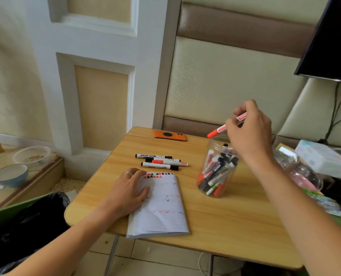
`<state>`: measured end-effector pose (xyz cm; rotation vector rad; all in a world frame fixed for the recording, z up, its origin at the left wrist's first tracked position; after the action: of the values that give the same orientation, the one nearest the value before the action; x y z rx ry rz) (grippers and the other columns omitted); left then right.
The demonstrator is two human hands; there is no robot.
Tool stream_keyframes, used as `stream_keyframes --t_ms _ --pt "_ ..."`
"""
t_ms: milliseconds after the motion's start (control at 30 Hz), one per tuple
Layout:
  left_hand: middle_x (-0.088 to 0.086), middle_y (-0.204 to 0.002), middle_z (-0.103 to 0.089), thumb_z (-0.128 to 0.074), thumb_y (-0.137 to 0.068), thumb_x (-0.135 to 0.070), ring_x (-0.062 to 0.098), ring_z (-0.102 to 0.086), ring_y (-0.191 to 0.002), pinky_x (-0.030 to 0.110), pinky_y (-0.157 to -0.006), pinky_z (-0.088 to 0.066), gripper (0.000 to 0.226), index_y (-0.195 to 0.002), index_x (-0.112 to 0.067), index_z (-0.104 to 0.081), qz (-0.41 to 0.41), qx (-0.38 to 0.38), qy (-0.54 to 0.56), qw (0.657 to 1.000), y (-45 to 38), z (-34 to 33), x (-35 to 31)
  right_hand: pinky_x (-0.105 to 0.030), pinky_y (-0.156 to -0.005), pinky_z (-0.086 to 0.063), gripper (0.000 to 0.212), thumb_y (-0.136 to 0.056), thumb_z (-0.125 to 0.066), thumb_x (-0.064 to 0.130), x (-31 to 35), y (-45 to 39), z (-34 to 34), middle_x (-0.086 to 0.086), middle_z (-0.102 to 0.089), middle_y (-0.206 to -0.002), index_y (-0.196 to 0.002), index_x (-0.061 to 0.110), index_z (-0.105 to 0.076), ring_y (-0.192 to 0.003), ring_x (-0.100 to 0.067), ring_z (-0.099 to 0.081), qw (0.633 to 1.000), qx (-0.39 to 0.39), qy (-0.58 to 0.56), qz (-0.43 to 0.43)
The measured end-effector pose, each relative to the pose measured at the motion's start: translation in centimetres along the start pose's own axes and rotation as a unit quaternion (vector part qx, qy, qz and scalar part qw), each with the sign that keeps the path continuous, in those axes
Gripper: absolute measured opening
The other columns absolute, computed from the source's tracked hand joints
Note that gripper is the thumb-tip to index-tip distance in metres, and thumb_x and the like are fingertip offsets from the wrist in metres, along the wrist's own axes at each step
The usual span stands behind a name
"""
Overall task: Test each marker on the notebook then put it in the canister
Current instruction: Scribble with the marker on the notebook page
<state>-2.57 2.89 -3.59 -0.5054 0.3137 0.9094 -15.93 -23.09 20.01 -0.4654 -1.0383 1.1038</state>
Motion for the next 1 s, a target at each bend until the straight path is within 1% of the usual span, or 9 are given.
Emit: stream_keyframes --t_ms 133,300,367,433,567,700,800,867,1000 --pt "-0.004 -0.147 -0.04 -0.053 -0.097 -0.05 0.015 -0.044 -0.128 0.032 -0.109 -0.037 0.051 -0.144 -0.031 -0.044 -0.004 0.0 -0.015 1.0 -0.2 -0.2 -0.1 -0.032 -0.067 -0.03 0.013 -0.09 -0.06 0.012 -0.8 0.2 -1.0 -0.004 -0.061 -0.096 -0.103 0.01 -0.056 -0.082 -0.023 -0.047 1.0 0.013 0.012 0.001" --pt "-0.003 -0.146 -0.041 -0.052 -0.098 -0.05 0.016 -0.045 -0.127 0.034 -0.109 -0.037 0.049 -0.143 -0.031 -0.045 -0.001 0.004 -0.029 1.0 -0.2 -0.4 0.0 -0.03 -0.065 -0.027 0.015 -0.088 -0.055 0.006 -0.7 1.3 0.1 -0.004 -0.055 -0.099 -0.103 0.007 -0.051 -0.078 -0.022 -0.046 0.996 -0.088 0.004 0.022" --pt "-0.004 -0.146 -0.041 -0.051 -0.098 -0.051 0.016 -0.045 -0.128 0.034 -0.11 -0.035 0.05 -0.143 -0.032 -0.044 -0.002 0.009 -0.033 0.999 -0.3 -0.5 0.0 -0.031 -0.066 -0.029 0.011 -0.09 -0.056 0.009 -1.3 1.2 -1.4 -0.005 -0.056 -0.098 -0.101 0.009 -0.052 -0.079 -0.025 -0.046 0.999 -0.026 0.044 -0.005" --pt "-0.004 -0.146 -0.04 -0.05 -0.097 -0.052 0.016 -0.043 -0.129 0.035 -0.11 -0.033 0.051 -0.143 -0.032 -0.043 0.0 0.014 -0.033 0.999 -0.4 -0.6 0.2 -0.032 -0.068 -0.035 0.004 -0.096 -0.055 0.016 -2.4 1.1 -4.1 -0.005 -0.059 -0.095 -0.097 0.012 -0.056 -0.082 -0.026 -0.049 0.991 0.095 0.09 -0.032" --pt "-0.004 -0.147 -0.04 -0.044 -0.094 -0.056 0.015 -0.04 -0.132 0.036 -0.111 -0.03 0.055 -0.144 -0.034 -0.042 -0.001 0.03 -0.044 0.999 -0.6 -0.9 0.1 -0.041 -0.081 -0.05 0.039 -0.108 -0.029 0.037 -3.6 2.0 -8.4 -0.01 -0.069 -0.107 -0.106 0.016 -0.061 -0.095 -0.032 -0.062 0.94 0.292 0.168 -0.043" --pt "-0.006 -0.145 -0.04 -0.03 -0.084 -0.065 0.014 -0.039 -0.133 0.037 -0.111 -0.027 0.066 -0.142 -0.036 -0.044 0.006 0.041 -0.049 0.998 -0.8 -1.0 0.0 -0.039 -0.083 -0.046 0.065 -0.108 -0.018 0.057 -2.9 2.6 -9.3 -0.01 -0.07 -0.11 -0.106 0.015 -0.067 -0.105 -0.03 -0.063 0.897 0.38 0.224 -0.028" --pt "-0.006 -0.145 -0.04 -0.031 -0.085 -0.064 0.014 -0.038 -0.133 0.038 -0.112 -0.025 0.064 -0.141 -0.037 -0.044 0.007 0.046 -0.048 0.998 -0.8 -1.1 -0.1 -0.039 -0.082 -0.051 0.047 -0.106 -0.038 0.055 -2.7 2.7 -9.2 -0.007 -0.071 -0.11 -0.107 0.016 -0.065 -0.102 -0.028 -0.064 0.887 0.38 0.264 0.002" --pt "-0.006 -0.145 -0.041 -0.032 -0.085 -0.064 0.014 -0.039 -0.133 0.038 -0.112 -0.025 0.063 -0.14 -0.037 -0.045 0.008 0.044 -0.047 0.998 -0.7 -1.0 -0.1 -0.038 -0.079 -0.05 0.042 -0.105 -0.045 0.052 -2.9 2.7 -8.7 -0.008 -0.069 -0.115 -0.116 0.016 -0.064 -0.105 -0.03 -0.064 0.907 0.345 0.239 -0.023" --pt "-0.008 -0.142 -0.043 -0.024 -0.084 -0.072 0.011 -0.038 -0.131 0.037 -0.111 -0.024 0.066 -0.135 -0.04 -0.05 0.022 0.04 -0.013 0.999 -0.8 -1.0 0.2 -0.042 -0.081 -0.053 0.032 -0.104 -0.052 0.039 -1.3 2.6 -7.2 -0.013 -0.062 -0.116 -0.114 0.009 -0.06 -0.105 -0.033 -0.06 0.97 0.179 0.161 -0.019"
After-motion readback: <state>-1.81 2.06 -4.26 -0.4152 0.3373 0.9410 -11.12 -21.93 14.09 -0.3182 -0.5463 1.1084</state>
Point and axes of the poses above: each hand's wrist, its own y-axis away from the middle knuckle, its own z-axis out of the back of the hand, x = y × z, the point moved 8 cm from there along -y, towards the middle knuckle
